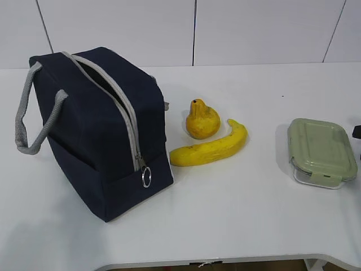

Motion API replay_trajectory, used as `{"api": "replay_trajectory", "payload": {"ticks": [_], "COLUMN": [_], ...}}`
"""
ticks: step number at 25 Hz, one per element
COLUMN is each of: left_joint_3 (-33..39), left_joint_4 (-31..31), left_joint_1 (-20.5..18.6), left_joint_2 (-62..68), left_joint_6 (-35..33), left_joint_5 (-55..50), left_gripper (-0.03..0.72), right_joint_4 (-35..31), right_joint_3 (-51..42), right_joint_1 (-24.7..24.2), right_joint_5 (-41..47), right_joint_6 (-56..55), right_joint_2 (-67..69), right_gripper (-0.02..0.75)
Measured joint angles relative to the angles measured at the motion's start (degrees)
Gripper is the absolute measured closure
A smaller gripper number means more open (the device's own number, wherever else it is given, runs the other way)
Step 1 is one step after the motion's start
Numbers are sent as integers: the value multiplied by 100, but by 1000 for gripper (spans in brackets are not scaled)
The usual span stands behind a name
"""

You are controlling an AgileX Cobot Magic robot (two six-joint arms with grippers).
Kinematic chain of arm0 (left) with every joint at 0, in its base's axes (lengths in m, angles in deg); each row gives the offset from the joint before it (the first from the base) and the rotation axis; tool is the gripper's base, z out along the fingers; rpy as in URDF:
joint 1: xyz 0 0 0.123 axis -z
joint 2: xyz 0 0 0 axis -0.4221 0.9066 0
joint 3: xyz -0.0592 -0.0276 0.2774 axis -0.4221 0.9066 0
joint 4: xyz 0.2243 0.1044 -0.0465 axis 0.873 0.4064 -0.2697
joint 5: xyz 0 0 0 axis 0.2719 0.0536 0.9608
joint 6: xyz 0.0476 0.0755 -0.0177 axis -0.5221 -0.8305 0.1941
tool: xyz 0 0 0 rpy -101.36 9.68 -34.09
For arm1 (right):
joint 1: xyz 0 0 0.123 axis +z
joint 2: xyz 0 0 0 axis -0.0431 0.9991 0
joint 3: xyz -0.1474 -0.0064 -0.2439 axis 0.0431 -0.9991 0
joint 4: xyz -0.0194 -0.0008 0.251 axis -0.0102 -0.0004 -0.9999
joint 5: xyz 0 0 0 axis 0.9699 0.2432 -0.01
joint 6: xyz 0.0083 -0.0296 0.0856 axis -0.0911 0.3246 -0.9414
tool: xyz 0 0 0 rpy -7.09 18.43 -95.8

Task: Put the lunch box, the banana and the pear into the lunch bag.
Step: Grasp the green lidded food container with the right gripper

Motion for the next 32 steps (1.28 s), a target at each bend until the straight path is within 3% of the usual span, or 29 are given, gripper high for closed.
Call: {"api": "replay_trajectory", "payload": {"ticks": [15, 32], "left_joint_3": [0, 0], "left_joint_4": [0, 0], "left_joint_1": [0, 0], "left_joint_2": [0, 0], "left_joint_6": [0, 0], "left_joint_5": [0, 0], "left_gripper": [446, 446], "right_joint_4": [-710, -779], "right_joint_3": [23, 151], "right_joint_1": [-3, -3], "right_joint_5": [31, 31], "right_joint_6": [752, 781], "right_joint_2": [510, 1032], "right_gripper": [152, 151]}}
